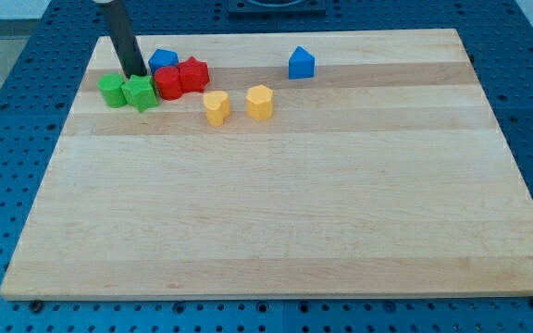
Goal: Move the blue blocks towards the top right of the board
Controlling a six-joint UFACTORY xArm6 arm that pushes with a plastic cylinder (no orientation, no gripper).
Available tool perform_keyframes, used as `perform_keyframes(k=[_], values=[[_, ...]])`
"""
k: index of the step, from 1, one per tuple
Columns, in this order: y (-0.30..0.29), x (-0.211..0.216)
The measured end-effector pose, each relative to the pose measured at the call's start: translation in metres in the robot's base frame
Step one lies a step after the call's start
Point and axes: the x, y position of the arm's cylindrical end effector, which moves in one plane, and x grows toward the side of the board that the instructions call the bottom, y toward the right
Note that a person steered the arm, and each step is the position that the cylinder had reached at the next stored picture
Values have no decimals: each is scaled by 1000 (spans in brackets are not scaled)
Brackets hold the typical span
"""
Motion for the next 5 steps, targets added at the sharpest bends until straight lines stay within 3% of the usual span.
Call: perform_keyframes(k=[5], values=[[178,-6]])
